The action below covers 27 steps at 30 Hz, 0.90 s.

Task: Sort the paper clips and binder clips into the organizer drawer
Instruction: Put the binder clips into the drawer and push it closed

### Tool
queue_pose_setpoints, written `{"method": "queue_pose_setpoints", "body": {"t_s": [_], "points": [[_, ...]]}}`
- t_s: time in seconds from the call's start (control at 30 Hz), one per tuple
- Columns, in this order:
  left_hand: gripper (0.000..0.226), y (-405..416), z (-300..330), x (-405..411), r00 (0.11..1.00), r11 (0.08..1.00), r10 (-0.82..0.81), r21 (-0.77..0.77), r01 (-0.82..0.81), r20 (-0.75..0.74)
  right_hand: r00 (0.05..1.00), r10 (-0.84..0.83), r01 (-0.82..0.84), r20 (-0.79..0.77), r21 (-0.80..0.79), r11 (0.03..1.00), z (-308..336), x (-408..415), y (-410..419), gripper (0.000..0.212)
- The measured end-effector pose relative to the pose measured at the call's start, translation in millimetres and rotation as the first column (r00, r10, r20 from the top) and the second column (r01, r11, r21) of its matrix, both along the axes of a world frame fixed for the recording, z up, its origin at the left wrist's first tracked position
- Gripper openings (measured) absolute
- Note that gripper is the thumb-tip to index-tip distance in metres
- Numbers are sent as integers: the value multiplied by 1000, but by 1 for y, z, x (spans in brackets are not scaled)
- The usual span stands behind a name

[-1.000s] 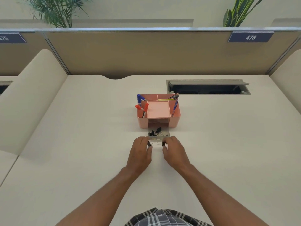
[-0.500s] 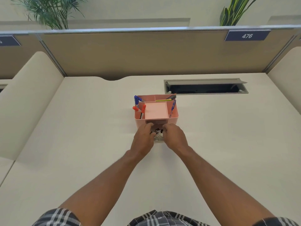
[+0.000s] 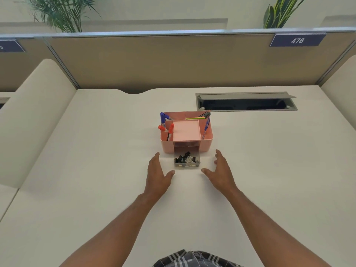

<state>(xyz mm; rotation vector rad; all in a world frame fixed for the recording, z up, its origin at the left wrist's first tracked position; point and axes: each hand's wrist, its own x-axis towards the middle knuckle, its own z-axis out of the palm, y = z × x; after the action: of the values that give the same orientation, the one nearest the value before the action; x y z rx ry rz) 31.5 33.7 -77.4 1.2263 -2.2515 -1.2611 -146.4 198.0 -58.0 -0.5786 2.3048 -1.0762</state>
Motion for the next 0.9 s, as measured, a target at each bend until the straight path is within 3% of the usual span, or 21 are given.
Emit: {"method": "queue_pose_setpoints", "body": {"t_s": [0.2, 0.4, 0.67, 0.9], "points": [[102, -18, 9, -18, 998, 1000, -20, 5, 19, 64, 993, 117, -117, -3, 30, 993, 4, -19, -17, 109], [111, -34, 19, -34, 996, 999, -42, 27, 40, 79, 986, 168, -169, -23, -53, 984, 10, -33, -36, 83], [78, -44, 31, -58, 987, 997, -36, 60, 46, -158, 998, -67, 65, -18, -65, 996, 9, -36, -60, 58], [58, -38, 34, -70, 982, 997, 83, 13, -82, -172, 983, -166, 166, -83, -11, 986, 6, -36, -69, 51]]}}
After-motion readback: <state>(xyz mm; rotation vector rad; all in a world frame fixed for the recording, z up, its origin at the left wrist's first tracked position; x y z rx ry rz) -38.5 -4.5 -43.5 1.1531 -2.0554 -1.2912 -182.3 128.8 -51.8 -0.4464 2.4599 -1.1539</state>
